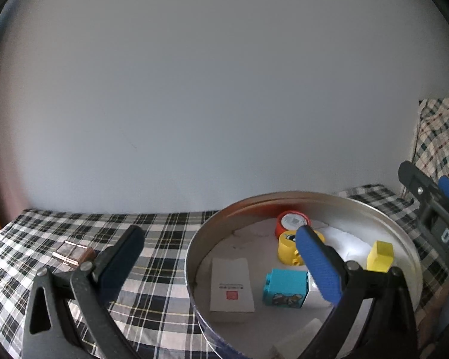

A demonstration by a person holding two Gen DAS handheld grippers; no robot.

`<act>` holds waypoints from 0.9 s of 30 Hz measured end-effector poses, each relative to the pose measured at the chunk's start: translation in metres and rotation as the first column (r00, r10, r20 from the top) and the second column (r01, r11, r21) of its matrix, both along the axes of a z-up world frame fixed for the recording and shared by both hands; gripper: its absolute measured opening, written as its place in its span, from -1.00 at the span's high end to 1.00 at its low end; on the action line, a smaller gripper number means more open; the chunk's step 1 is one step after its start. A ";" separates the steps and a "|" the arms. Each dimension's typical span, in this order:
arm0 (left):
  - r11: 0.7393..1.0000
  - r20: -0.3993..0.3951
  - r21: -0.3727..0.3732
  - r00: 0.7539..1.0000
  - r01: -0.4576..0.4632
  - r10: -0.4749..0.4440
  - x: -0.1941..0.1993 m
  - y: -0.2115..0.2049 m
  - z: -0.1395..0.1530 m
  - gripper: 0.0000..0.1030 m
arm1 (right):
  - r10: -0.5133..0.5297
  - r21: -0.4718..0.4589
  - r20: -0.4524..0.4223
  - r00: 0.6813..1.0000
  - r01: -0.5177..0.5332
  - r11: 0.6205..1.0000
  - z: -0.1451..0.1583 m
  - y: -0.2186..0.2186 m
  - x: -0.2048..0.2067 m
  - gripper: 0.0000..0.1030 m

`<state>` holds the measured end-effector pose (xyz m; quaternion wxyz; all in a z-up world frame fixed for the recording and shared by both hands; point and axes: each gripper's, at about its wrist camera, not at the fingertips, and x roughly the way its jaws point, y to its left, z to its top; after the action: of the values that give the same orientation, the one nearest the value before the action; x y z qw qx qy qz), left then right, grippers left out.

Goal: Organize rigid objects
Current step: 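Withdraw both tools from the tin toward the picture frame on the table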

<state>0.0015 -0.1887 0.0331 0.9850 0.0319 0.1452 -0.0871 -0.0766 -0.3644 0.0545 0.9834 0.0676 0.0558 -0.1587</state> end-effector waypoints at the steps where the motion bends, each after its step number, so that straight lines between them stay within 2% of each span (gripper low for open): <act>1: 1.000 0.015 0.013 1.000 0.001 -0.001 -0.001 -0.002 -0.002 -0.99 | -0.012 0.013 0.021 1.000 0.011 1.000 -0.002 -0.001 -0.003 -0.62; 4: 0.999 0.027 0.049 1.000 0.004 -0.005 -0.005 -0.003 -0.003 -0.99 | -0.028 0.029 0.041 0.999 0.027 0.999 -0.003 -0.001 -0.007 -0.62; 10: 0.999 0.023 0.031 0.999 0.022 -0.023 -0.012 0.000 -0.003 -0.99 | -0.098 0.010 0.064 0.993 0.097 0.995 -0.001 0.002 -0.017 -0.62; 14: 0.999 0.014 0.018 1.000 0.027 -0.027 -0.014 0.005 -0.005 -0.99 | -0.141 -0.024 0.036 0.989 0.142 0.990 -0.001 0.005 -0.019 -0.62; 27: 0.998 0.003 0.012 0.998 0.066 -0.066 -0.023 0.006 -0.006 -0.99 | -0.157 -0.090 0.056 0.986 0.161 0.983 0.002 0.027 -0.045 -0.62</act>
<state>-0.0212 -0.1828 0.0274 0.9817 0.0427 0.1432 -0.1185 -0.1220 -0.3378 0.0565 0.9708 0.0290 0.0185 -0.2374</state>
